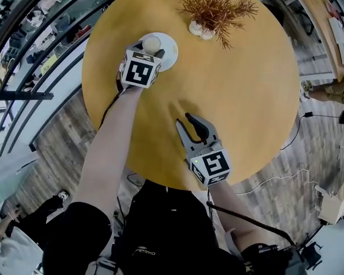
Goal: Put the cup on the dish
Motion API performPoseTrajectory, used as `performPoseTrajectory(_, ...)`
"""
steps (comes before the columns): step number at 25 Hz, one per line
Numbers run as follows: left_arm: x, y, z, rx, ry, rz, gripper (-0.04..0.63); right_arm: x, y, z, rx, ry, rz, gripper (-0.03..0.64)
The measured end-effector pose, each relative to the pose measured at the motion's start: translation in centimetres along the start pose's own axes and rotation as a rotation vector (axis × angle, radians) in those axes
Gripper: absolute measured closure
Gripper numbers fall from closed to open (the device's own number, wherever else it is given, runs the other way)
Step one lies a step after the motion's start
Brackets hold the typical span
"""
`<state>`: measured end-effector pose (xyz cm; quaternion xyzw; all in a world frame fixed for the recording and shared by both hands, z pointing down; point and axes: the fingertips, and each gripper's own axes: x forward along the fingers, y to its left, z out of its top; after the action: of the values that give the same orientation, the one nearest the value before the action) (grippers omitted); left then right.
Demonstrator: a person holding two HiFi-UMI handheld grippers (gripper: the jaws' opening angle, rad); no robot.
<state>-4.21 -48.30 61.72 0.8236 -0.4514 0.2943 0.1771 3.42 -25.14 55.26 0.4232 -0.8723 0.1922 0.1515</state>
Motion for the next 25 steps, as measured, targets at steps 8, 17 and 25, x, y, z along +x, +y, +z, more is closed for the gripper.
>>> performPoseTrajectory(8,0.60,-0.30,-0.19,0.022,0.017,-0.010,0.335,0.47,-0.55,-0.22,0.008,0.004,-0.003,0.506)
performPoseTrajectory(17,0.29,-0.28,-0.33,0.022,0.014,-0.005,0.336,0.68,-0.49,0.00,0.010,0.000,0.002,0.507)
performPoseTrajectory(25,0.19,-0.29,-0.46,0.019,0.011,-0.001,0.336,0.67,-0.33,0.00,0.008,-0.001,0.003,0.507)
